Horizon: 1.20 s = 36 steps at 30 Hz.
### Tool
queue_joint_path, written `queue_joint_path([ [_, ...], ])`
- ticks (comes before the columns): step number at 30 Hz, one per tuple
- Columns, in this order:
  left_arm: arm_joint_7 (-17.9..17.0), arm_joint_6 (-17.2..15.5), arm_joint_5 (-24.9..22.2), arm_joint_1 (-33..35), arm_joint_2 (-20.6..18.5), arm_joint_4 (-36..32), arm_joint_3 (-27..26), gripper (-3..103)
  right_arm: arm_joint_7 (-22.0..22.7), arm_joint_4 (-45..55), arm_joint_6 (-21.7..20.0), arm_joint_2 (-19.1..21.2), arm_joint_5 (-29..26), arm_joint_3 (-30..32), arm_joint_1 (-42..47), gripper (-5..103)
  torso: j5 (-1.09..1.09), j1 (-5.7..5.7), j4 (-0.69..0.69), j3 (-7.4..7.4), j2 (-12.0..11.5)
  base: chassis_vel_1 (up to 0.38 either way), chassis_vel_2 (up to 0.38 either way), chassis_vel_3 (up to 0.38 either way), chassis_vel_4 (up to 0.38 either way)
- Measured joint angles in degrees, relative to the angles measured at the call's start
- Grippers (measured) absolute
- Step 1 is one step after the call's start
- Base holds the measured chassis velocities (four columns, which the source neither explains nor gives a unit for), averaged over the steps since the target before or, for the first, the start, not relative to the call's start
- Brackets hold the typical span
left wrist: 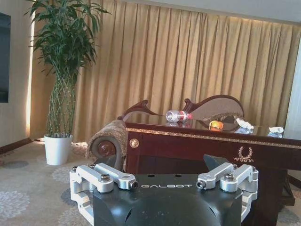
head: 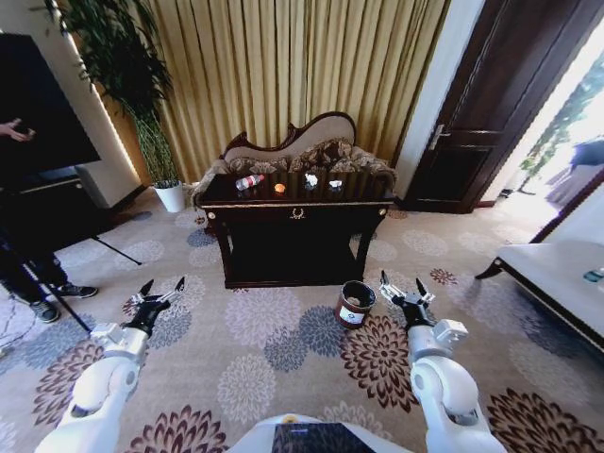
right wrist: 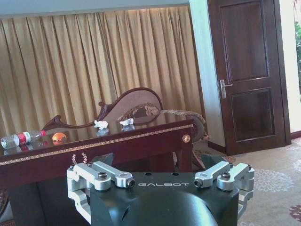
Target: Move to the front of the table and place the trash on the table into the trash bin.
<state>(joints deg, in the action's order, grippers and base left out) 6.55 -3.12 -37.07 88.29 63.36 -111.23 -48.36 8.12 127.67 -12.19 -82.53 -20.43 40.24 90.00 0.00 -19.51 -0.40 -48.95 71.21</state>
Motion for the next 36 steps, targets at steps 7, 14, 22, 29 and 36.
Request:
queue_joint_path([
  [7,0.5,0.4,0.0,0.0,-0.1,0.2,0.1,100,0.0,0.3,0.0,-0.2,0.1,0.1,0.2,100,0.00,0.00,0.00,0.00,0.0,0.000,0.000,0.000,0.000],
  [14,0.8,1.2,0.0,0.2,-0.3,0.6,0.0,100,0.0,0.4,0.0,-0.5,0.3,0.1,0.2,100,0.00,0.00,0.00,0.00,0.0,0.000,0.000,0.000,0.000],
  [22,0.9,1.5,0.0,0.1,-0.3,0.8,0.0,100,0.1,0.5,0.0,-0.6,0.4,0.2,0.4,100,0.00,0.00,0.00,0.00,0.0,0.000,0.000,0.000,0.000],
  [29,1.0,1.8,0.0,0.2,-0.2,1.0,0.1,100,0.1,0.6,0.0,-0.7,0.4,0.1,0.5,100,0.00,0.00,0.00,0.00,0.0,0.000,0.000,0.000,0.000],
  [36,1.1,2.0,0.0,0.2,-0.2,1.3,0.1,100,-0.4,0.7,0.0,-0.7,0.3,0.0,0.5,100,0.00,0.00,0.00,0.00,0.0,0.000,0.000,0.000,0.000],
])
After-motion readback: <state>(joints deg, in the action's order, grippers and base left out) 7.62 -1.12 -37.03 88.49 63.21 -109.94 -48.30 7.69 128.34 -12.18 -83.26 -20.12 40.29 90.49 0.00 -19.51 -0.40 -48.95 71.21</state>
